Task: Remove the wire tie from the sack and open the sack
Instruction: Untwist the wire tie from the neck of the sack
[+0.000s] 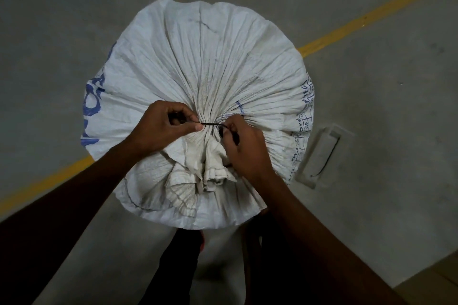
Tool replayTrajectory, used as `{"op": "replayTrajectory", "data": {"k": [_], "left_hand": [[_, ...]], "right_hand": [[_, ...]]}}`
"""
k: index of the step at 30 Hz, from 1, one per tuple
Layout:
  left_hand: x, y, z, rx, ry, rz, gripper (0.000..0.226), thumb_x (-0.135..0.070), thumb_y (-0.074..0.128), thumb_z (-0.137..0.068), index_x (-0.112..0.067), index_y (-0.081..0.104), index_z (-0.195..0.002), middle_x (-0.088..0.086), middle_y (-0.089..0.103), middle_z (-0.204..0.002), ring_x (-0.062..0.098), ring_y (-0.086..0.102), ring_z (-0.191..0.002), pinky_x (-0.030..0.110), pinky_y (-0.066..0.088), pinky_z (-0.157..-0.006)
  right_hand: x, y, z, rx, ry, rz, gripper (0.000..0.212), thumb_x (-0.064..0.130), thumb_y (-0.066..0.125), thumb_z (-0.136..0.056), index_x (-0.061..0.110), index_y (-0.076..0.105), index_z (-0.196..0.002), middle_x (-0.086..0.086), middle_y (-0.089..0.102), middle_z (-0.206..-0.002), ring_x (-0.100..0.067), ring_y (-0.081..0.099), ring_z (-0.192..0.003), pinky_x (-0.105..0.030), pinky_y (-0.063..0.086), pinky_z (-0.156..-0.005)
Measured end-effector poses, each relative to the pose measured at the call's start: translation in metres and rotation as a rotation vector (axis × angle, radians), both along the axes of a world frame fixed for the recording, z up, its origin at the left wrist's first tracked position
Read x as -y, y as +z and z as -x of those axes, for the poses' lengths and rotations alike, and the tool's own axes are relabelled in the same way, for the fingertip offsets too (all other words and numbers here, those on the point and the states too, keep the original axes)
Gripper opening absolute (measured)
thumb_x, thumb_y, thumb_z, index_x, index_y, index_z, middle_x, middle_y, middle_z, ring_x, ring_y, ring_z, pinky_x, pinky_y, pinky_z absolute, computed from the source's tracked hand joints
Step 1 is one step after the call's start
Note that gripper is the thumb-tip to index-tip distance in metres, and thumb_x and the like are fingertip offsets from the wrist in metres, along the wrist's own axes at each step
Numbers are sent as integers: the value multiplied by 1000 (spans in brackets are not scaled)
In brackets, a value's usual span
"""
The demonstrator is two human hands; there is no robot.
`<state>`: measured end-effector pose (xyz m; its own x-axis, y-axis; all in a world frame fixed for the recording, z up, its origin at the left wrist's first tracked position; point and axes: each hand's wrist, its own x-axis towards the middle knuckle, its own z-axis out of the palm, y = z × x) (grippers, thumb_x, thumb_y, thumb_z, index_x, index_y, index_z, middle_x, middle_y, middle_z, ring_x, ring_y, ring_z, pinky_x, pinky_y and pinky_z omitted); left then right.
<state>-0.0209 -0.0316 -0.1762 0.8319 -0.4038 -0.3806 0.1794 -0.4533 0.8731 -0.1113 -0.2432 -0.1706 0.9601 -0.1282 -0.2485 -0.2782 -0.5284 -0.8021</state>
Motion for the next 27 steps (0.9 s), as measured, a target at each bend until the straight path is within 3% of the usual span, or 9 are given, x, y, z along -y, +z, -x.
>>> {"op": "replayTrajectory", "data": {"k": [3, 5, 8, 10, 12, 14, 20, 23, 27], "left_hand": [[3, 4, -1, 47, -35, -12, 37, -52, 87, -70, -19, 80, -84, 10, 79, -81, 47, 68, -72, 49, 52, -61], [3, 6, -1, 53, -54, -18, 38, -54, 86, -71, -20, 80, -84, 10, 78, -81, 50, 66, -75, 46, 50, -61], [2, 6, -4, 58, -65, -38, 38, -56, 85, -72, -21, 79, -85, 11, 78, -82, 51, 67, -76, 54, 55, -65], [2, 8, -5, 56, -65, -61, 36, -54, 86, -73, -20, 80, -84, 4, 80, -83, 42, 71, -76, 53, 58, -69], [3, 10, -4, 49, -73, -77, 26, -44, 90, -76, -21, 81, -84, -5, 81, -86, 18, 75, -77, 44, 59, -73], [6, 13, -4, 58, -81, -78, 15, -31, 92, -80, -21, 82, -86, -8, 82, -89, 7, 75, -82, 39, 60, -79], [26, 33, -17, 108, -61, -42, 16, -26, 92, -80, -14, 83, -86, 0, 80, -84, 11, 70, -77, 29, 52, -75], [46, 44, -29, 180, -112, -114, 21, -51, 85, -76, -31, 80, -78, -6, 79, -78, -1, 66, -71, 32, 48, -83], [85, 54, -45, 115, -176, -36, 17, -40, 88, -81, -24, 82, -84, -3, 74, -67, 0, 60, -62, 21, 46, -65]], "right_hand": [[9, 4, -1, -46, -33, -110, 7, 7, 60, -95, 13, 59, -92, 1, 65, -69, -13, 58, -62, -32, 45, -63], [17, 4, -1, -62, -80, -162, 9, 3, 61, -96, 11, 60, -92, 3, 67, -73, -10, 61, -64, -24, 44, -64], [30, 5, 2, -119, -225, -286, 16, 1, 60, -97, 16, 61, -92, -1, 73, -75, -22, 71, -67, -32, 55, -60], [34, 7, 5, -178, -335, -418, 17, 4, 58, -101, 16, 59, -90, -10, 73, -76, -30, 67, -55, -43, 55, -48], [36, 10, 6, -231, -411, -492, 17, 4, 58, -102, 14, 59, -89, -14, 73, -77, -29, 63, -48, -40, 52, -44], [39, 12, 6, -257, -431, -515, 14, 4, 60, -101, 10, 61, -89, -16, 73, -76, -31, 65, -48, -38, 53, -46], [55, 20, -3, -237, -449, -492, 15, -8, 58, -94, 5, 61, -89, -15, 69, -69, -28, 60, -41, -33, 49, -40], [59, 18, -4, -155, -418, -389, 9, 1, 69, -90, 7, 64, -88, -22, 63, -70, -27, 58, -44, -31, 47, -44], [63, 9, -7, -45, -385, -239, 12, 11, 77, -82, 19, 73, -90, 4, 59, -66, -10, 52, -55, -26, 41, -59]]}}
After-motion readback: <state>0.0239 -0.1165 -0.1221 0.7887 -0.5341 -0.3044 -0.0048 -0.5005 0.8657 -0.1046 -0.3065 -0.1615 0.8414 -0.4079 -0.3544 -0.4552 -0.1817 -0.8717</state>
